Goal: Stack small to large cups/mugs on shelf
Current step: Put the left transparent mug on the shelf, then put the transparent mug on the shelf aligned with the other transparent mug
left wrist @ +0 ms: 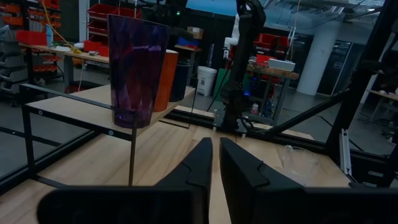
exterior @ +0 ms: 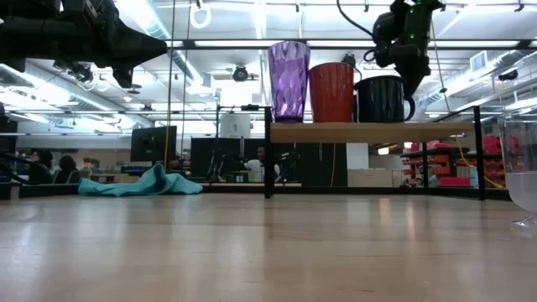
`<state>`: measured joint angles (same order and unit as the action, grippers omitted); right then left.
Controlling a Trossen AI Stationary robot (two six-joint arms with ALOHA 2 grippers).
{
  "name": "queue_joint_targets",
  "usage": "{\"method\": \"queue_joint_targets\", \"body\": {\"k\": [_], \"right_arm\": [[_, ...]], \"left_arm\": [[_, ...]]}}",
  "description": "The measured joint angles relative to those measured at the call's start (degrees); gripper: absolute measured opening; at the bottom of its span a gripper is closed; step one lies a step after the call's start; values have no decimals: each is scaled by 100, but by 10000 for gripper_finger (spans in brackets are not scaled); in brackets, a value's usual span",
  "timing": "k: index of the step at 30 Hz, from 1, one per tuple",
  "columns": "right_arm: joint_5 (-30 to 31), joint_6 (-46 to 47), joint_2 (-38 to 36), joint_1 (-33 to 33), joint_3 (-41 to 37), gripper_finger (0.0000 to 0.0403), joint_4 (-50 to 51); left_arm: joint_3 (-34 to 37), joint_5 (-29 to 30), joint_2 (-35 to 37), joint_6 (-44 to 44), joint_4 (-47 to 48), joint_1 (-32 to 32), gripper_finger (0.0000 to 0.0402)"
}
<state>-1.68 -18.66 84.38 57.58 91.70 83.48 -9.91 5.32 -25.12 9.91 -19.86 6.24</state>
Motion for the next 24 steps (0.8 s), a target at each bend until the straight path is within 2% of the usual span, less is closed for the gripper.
{"method": "queue_joint_targets", "body": {"k": [13, 24], "right_arm": [[-76, -151, 0, 0, -483, 26, -284], [10, -348, -6, 0, -347, 83, -278]], "left_arm": [[0, 0, 0, 0, 0, 0, 37], [0, 0, 0, 1, -2, 1, 33]]}}
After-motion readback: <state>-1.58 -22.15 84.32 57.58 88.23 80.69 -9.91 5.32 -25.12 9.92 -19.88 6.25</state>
